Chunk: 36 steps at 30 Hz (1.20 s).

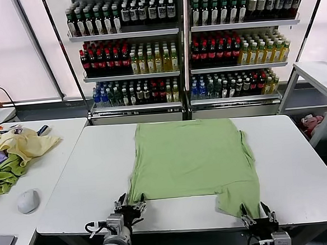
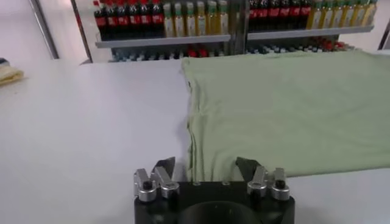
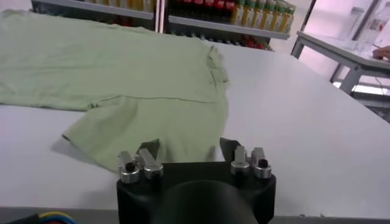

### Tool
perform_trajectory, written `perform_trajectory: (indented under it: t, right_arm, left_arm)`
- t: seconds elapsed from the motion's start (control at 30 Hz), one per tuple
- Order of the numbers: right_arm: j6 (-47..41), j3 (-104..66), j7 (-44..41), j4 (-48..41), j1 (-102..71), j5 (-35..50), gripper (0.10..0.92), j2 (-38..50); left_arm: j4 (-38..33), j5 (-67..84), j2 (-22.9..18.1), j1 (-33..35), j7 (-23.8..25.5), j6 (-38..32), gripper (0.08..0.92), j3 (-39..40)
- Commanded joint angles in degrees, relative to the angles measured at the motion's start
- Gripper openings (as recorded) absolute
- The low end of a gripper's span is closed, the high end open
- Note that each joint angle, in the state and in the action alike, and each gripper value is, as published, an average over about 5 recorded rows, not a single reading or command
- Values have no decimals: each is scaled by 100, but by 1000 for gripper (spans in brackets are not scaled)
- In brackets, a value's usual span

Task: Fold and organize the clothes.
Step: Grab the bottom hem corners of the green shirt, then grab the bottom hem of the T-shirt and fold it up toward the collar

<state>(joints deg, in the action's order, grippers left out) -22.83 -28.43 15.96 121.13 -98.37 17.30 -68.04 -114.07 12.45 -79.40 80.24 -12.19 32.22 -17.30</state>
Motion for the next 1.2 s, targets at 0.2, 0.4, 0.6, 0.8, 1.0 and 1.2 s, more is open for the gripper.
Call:
perform_trajectory:
  t: [0.2,0.4,0.6,0.8,1.0,1.2]
  right_arm:
    - [79,-16,-193,-25,-12,102,341,13]
    - [518,-238,-485,116,106,-50,209,107]
    - [820,-452,-604,187,320,-11,124,170]
    - [902,-543,-662,175,679,115,124,236]
    - [896,-550,-682,-68,1210,148,124,392]
    - [878,-303,-680,-529,1985,155,124,534]
  left_arm:
    - [-233,1481,114,137,105,-4,376,-187]
    - [-795,1722,190,262,313,-335,203,-246]
    - [-1055,2041,312,173,398,-458,112,-337]
    - [-991,2256,508,-72,416,-544,110,-423]
    - [-774,2399,648,-417,408,-573,110,-415]
    - [-347,2375,611,-849,372,-573,110,-330]
